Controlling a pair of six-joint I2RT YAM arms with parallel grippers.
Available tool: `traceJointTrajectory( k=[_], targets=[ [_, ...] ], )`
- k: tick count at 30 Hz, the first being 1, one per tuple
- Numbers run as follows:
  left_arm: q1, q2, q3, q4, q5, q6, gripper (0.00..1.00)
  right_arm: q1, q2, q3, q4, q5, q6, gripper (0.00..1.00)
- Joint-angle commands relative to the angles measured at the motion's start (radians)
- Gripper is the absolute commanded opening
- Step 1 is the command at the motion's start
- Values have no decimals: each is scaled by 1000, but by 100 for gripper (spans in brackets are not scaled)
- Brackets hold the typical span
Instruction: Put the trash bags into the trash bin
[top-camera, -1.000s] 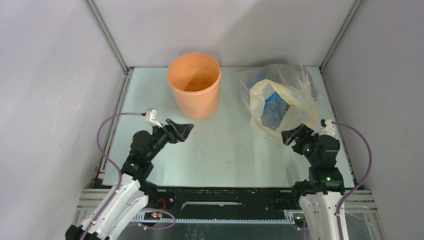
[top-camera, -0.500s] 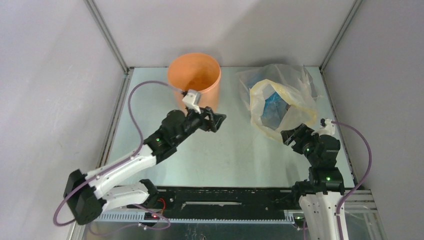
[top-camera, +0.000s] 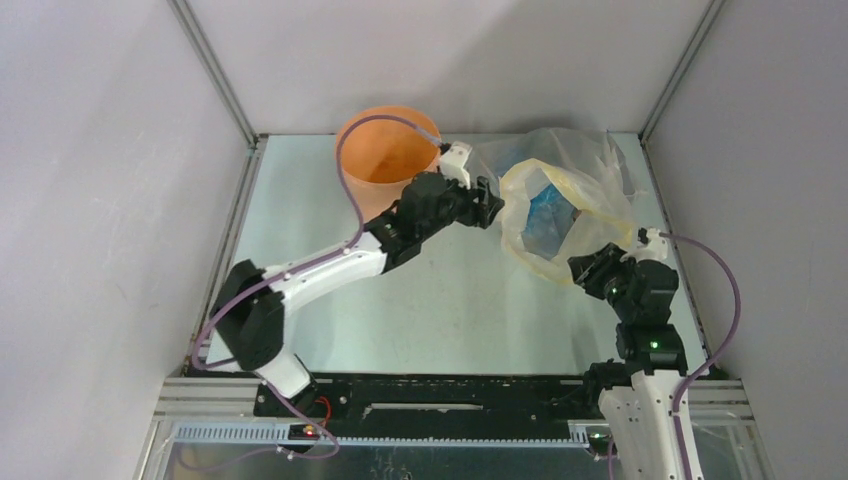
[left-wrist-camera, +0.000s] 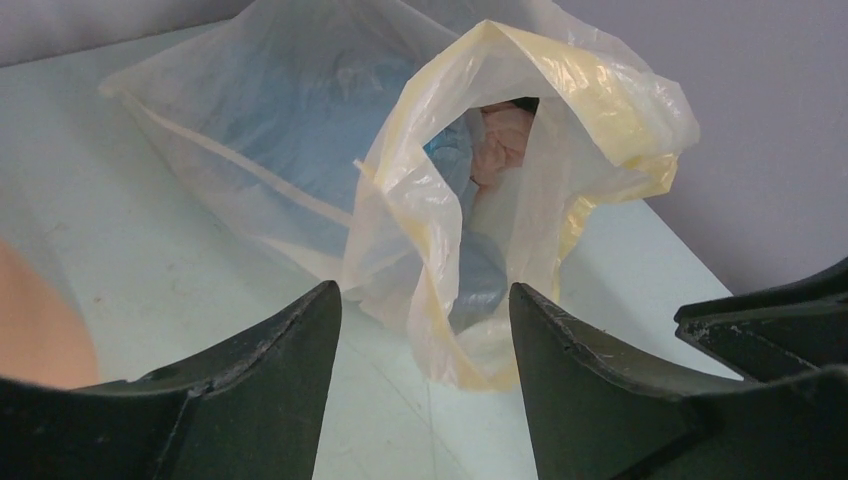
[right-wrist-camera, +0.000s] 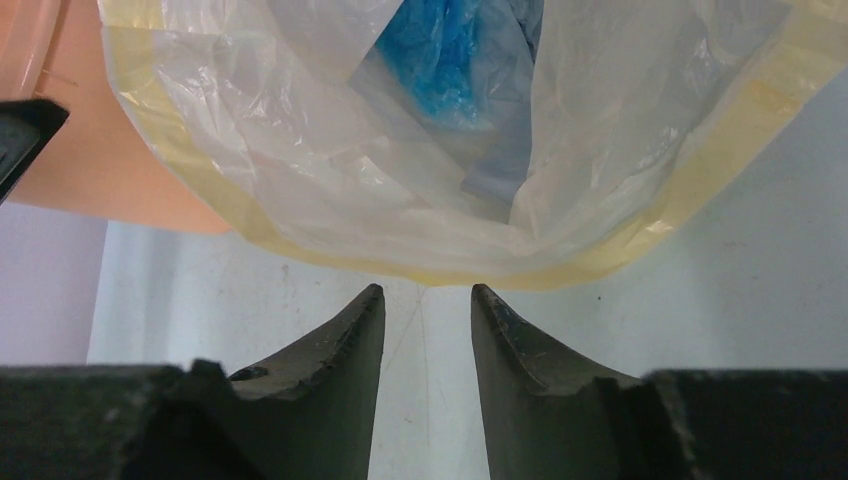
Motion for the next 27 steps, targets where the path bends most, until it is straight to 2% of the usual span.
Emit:
traceJointTrajectory(
  k=[1,3,5,7,9,11,12,14,20,27],
  targets=[
    [-8,113,142,-12,26,20,70,7,44,-1,104,5,-32,37],
    [-8,172,203,-42,24,25,70,39,76,-8,150,42,-45,34],
    [-8,218,252,-52,24,23,69,127,110,-11,195,135,-62,32],
    [-8,250,295,-54,31,26,60,231,149,-12,242,273,-84,31],
    [-7,270,326,-68,24,35,45,340,188,-18,296,430,-109,32],
    [-7,274,340,-82,5,50,20,439,234,-30,367,529,-143,31],
    [-7,270,338,-84,-4,57,10,467,258,-36,414,568,-166,31],
    [-8,252,331,-84,-8,70,1,494,316,-41,495,589,-199,32],
    [-7,222,313,-89,35,80,0,475,468,-41,632,521,-199,33],
    [-7,208,301,-89,68,74,0,417,591,-41,745,469,-121,33]
  ],
)
